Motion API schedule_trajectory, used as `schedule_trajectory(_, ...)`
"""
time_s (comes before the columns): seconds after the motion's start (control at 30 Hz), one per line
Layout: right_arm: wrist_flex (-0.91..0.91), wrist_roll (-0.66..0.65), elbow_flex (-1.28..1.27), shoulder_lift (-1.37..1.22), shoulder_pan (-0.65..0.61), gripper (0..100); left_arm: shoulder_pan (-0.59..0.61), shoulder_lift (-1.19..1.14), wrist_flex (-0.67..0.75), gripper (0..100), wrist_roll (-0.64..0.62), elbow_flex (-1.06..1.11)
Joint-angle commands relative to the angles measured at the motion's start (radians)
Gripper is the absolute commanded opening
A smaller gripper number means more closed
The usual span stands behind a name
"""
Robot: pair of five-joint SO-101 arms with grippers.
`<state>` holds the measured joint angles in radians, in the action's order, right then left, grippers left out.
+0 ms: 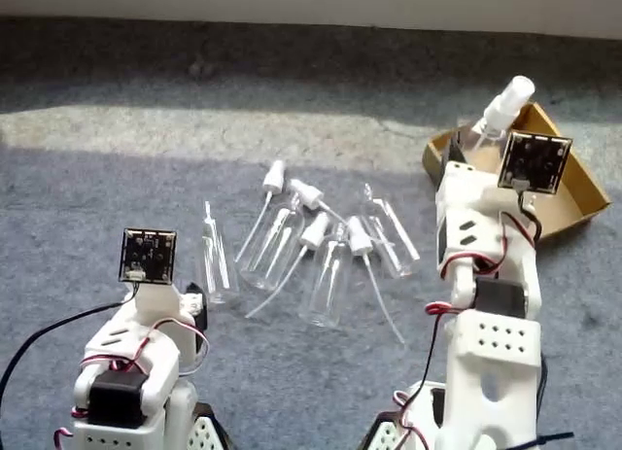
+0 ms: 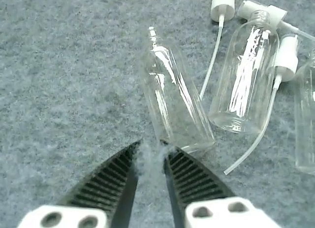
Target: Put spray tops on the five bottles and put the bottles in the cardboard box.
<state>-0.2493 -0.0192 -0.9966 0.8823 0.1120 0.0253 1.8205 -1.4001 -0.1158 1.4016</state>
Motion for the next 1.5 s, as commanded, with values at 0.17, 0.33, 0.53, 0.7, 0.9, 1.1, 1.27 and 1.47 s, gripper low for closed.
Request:
schedule_trajectory(0.17, 0.338, -0.005, 0.110, -0.268, 0.116, 8.0, 0.008, 0.007, 0.071, 1, 0.006, 0.053)
schedule_trajectory(0.33, 0.346, -0.005, 0.297, -0.473, 0.148, 8.0, 0.008, 0.007, 0.132, 1, 0.003, 0.088)
schedule_trajectory(0.53, 0.343, -0.005, 0.567, -0.750, 0.170, 8.0, 0.007, 0.007, 0.161, 1, 0.003, 0.111)
schedule_trajectory(0.7, 0.348, -0.005, 0.723, -0.938, 0.182, 8.0, 0.007, 0.007, 0.161, 1, 0.008, 0.114)
schedule_trajectory(0.9, 0.349, -0.005, 0.909, -1.152, 0.186, 8.0, 0.007, 0.007, 0.175, 1, 0.008, 0.117)
schedule_trajectory(1.1, 0.351, -0.005, 1.101, -1.340, 0.196, 8.0, 0.007, 0.007, 0.175, 1, 0.008, 0.117)
schedule_trajectory(1.27, 0.351, -0.005, 1.214, -1.454, 0.197, 8.0, 0.007, 0.007, 0.175, 1, 0.008, 0.117)
schedule_trajectory(1.47, 0.351, -0.005, 1.259, -1.523, 0.199, 8.0, 0.007, 0.007, 0.175, 1, 0.008, 0.117)
